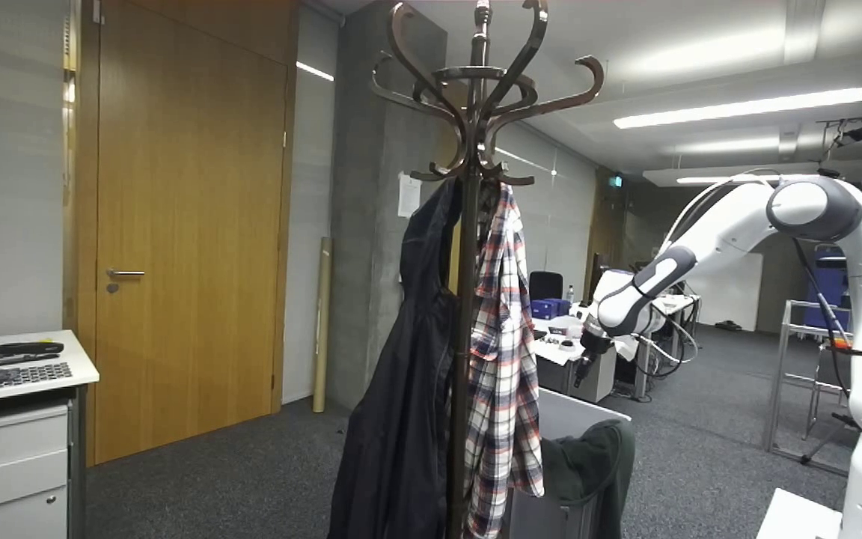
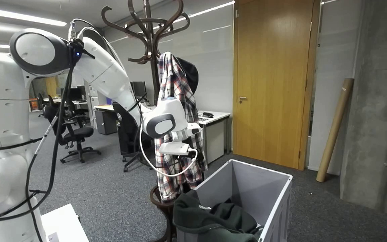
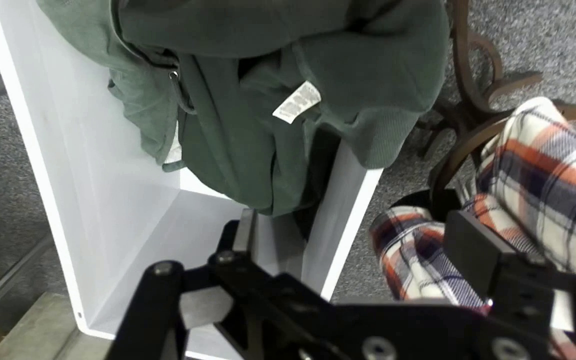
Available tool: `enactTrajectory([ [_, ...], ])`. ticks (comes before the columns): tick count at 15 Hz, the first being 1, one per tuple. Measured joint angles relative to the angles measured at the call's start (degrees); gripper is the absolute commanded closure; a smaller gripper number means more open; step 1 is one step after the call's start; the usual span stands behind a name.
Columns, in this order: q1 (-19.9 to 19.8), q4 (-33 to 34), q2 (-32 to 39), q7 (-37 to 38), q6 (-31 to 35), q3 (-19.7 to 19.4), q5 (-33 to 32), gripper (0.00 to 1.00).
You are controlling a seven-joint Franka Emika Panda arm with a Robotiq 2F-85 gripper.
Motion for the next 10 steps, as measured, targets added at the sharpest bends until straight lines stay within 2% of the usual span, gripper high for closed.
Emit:
enactTrajectory([
  [4,-3.0,-6.0,-2.6,-17.5,0.7,1.1,6.6,0.00],
  [10,-3.5,-12.3,-0.5,-40.2,4.7,3.5,20.2,0.00],
])
